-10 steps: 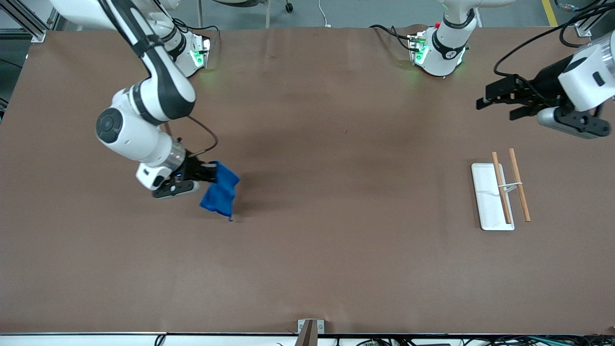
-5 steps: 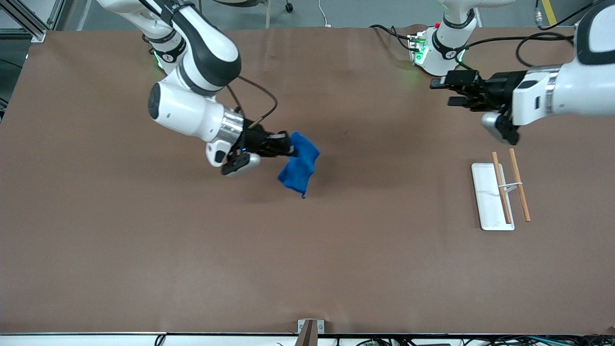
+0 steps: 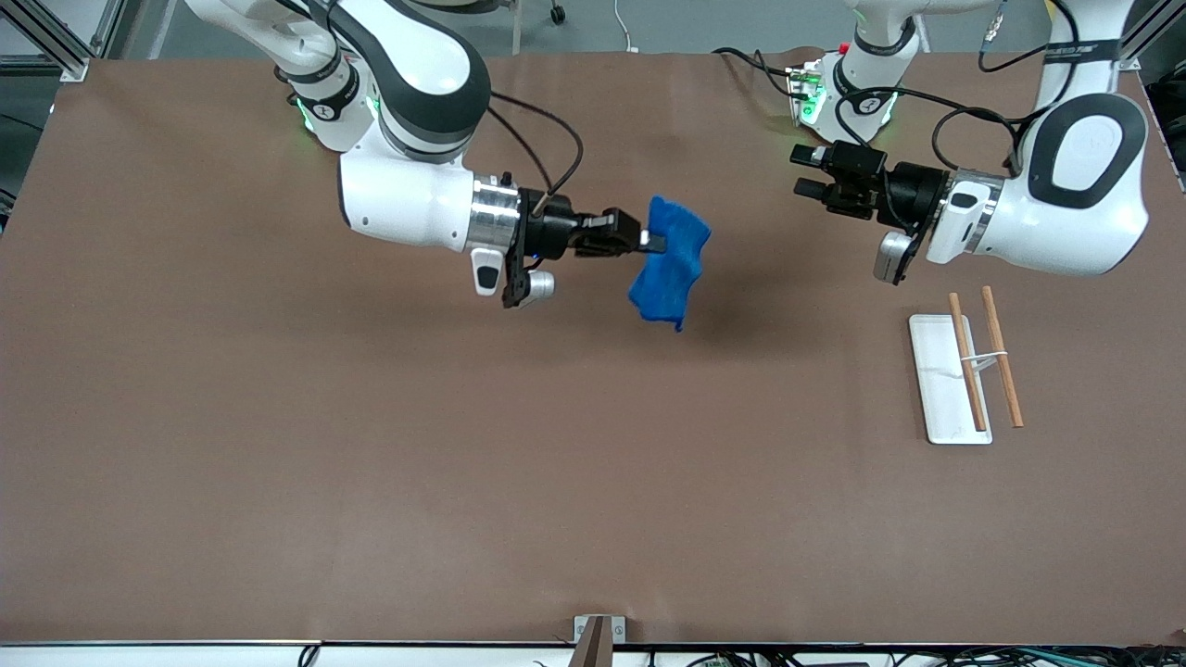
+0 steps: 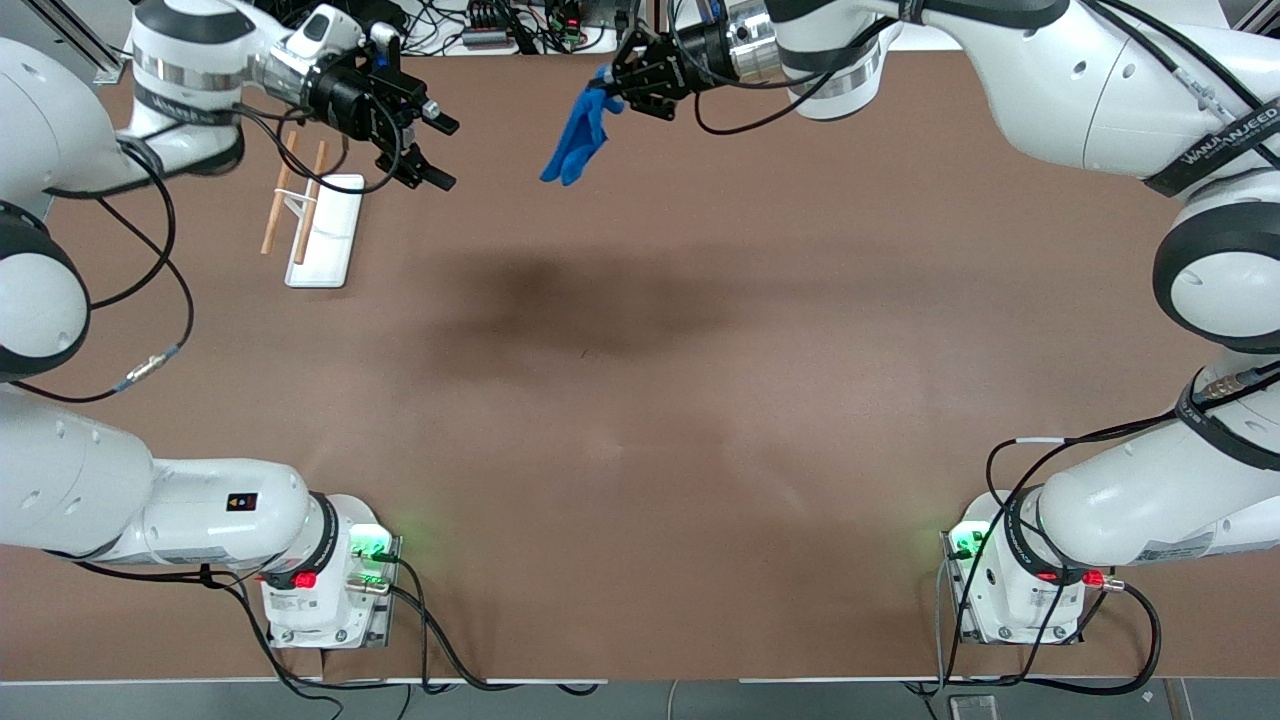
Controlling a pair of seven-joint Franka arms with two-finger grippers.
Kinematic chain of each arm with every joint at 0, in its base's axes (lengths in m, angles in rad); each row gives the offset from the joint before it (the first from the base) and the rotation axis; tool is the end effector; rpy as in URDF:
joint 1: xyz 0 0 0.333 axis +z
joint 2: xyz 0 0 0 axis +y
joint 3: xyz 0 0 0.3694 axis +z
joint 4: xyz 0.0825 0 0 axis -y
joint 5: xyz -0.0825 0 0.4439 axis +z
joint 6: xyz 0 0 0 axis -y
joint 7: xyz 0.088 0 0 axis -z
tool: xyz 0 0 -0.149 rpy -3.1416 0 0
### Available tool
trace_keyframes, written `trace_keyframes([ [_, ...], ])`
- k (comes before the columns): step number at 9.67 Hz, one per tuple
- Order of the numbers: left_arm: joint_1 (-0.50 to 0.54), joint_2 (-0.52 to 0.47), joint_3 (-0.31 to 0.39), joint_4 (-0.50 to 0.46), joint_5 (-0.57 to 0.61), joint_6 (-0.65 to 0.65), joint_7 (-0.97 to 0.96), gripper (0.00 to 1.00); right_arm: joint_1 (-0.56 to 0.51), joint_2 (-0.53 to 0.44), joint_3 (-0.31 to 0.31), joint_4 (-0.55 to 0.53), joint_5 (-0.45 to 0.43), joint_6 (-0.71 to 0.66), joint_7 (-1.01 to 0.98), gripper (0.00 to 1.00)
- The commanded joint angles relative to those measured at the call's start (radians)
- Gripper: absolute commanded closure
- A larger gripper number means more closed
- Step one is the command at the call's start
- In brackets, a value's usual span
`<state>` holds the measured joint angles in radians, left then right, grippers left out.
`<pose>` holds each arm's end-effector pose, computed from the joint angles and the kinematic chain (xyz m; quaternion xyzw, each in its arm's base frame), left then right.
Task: Right arm passes towel to left arm to hang
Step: 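Carry the towel toward center with the right gripper while the left gripper approaches, then grasp the towel with the left gripper beside the right gripper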
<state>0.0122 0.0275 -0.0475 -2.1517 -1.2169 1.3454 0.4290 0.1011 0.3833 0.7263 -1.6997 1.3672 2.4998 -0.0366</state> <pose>0.5086 -0.1726 0.4373 0.7548 -0.0669 -0.2160 0.6158 0.5625 0.5404 0.4824 -0.7925 0.1067 0.0810 0.5949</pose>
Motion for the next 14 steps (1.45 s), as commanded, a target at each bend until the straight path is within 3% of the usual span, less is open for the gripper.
trace_keyframes([
  [1,0.009,-0.012,-0.005,-0.121,-0.125,0.078,0.079,0.01,-0.004,0.016,0.036,0.017,0.225,0.002,-0.160,1.00],
  [3,0.003,-0.020,-0.014,-0.181,-0.200,0.129,0.114,0.01,0.003,0.016,0.038,0.014,0.402,-0.012,-0.320,1.00],
  [6,0.003,-0.014,-0.063,-0.229,-0.330,0.197,0.140,0.06,0.005,0.016,0.047,0.017,0.518,-0.024,-0.341,1.00],
  [8,0.005,-0.006,-0.130,-0.231,-0.427,0.288,0.169,0.06,0.005,0.016,0.050,0.020,0.526,-0.024,-0.353,1.00],
  [10,0.005,-0.008,-0.140,-0.231,-0.491,0.291,0.169,0.14,0.006,0.015,0.051,0.020,0.526,-0.024,-0.355,1.00],
  [11,0.005,-0.008,-0.140,-0.228,-0.530,0.293,0.171,0.23,0.008,0.016,0.053,0.020,0.526,-0.024,-0.362,1.00],
  [14,0.006,-0.014,-0.140,-0.221,-0.567,0.316,0.198,0.76,0.008,0.014,0.056,0.020,0.527,-0.022,-0.364,1.00],
])
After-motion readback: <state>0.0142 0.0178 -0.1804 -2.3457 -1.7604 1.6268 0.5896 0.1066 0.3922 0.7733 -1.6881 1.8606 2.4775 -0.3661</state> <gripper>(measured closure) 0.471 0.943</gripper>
